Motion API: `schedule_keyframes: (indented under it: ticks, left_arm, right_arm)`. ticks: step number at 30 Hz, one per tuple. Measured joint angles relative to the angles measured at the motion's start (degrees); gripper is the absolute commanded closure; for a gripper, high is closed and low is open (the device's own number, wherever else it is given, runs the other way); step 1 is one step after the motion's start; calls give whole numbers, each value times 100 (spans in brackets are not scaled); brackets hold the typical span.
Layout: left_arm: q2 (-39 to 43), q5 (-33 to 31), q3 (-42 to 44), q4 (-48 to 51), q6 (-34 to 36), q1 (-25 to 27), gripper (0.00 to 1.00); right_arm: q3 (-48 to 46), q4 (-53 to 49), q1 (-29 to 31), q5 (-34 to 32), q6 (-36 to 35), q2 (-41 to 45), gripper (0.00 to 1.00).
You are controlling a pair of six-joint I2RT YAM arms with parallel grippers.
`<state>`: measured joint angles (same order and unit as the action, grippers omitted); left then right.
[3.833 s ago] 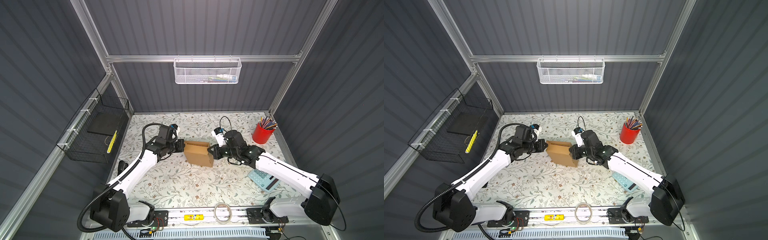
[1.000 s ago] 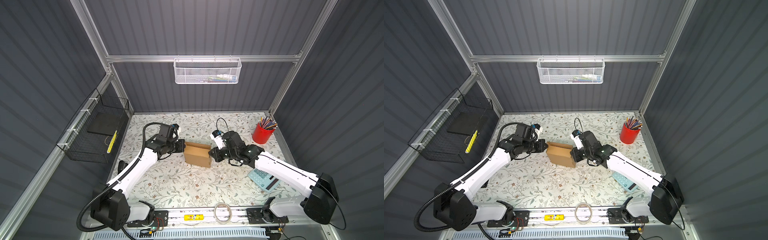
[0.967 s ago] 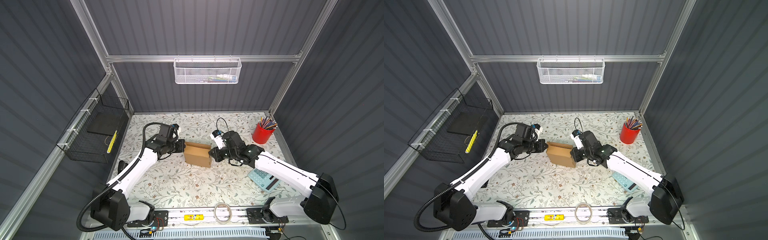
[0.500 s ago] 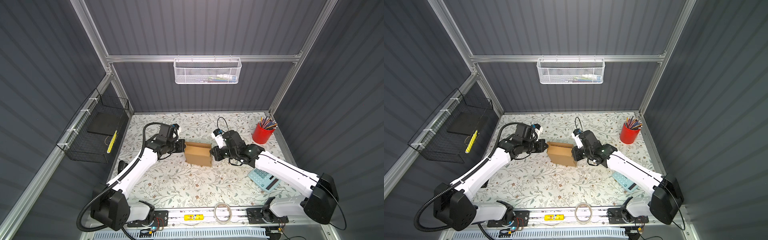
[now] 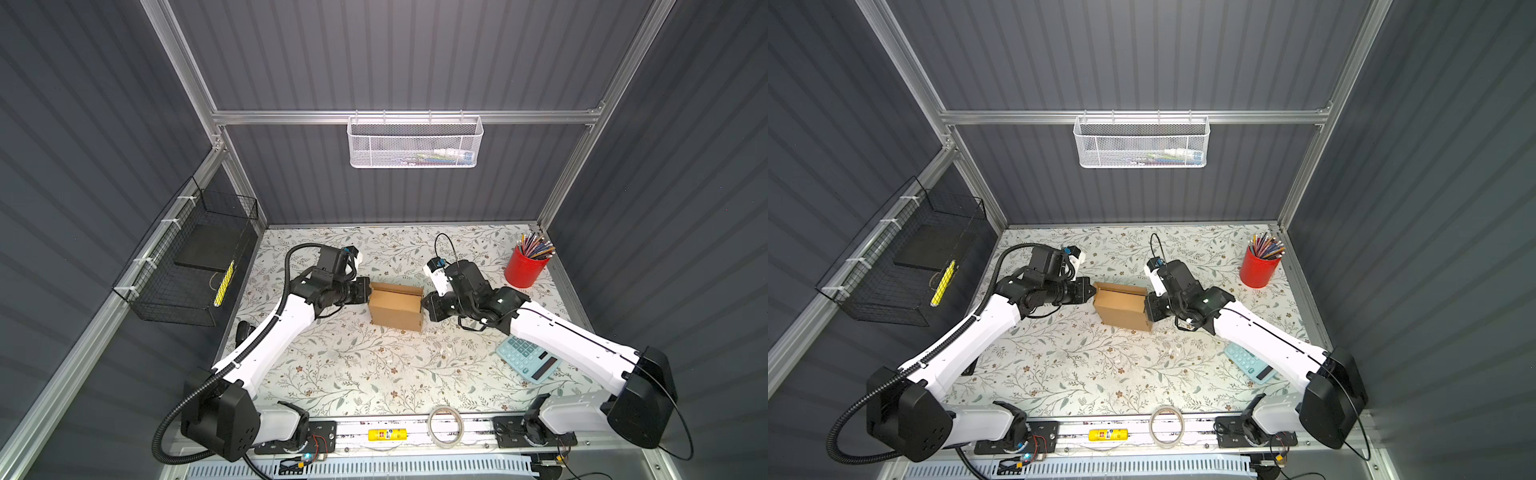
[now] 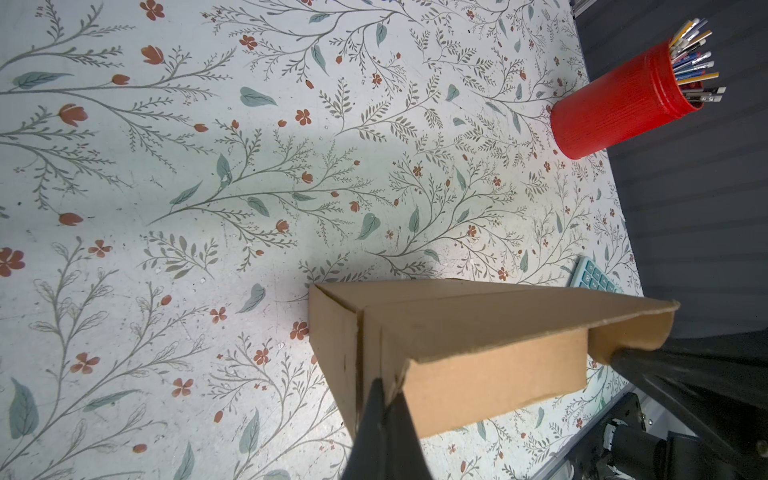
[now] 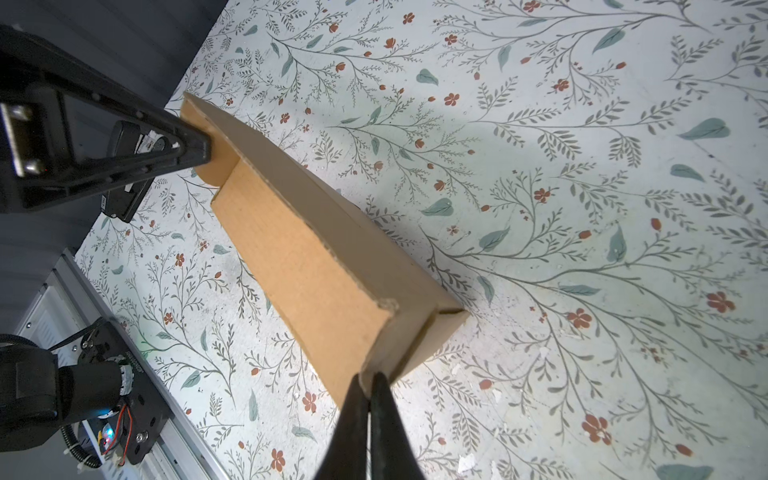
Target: Fold the paper box
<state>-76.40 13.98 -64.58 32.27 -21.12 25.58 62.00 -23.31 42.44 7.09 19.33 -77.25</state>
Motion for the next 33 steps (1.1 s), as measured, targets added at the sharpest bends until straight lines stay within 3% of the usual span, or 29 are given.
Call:
schedule_keyframes:
  ticks: [33]
  left_arm:
    - [0, -48, -221, 247, 13, 0, 100]
  right_arm:
    - [101, -50, -15, 321, 120, 0, 94]
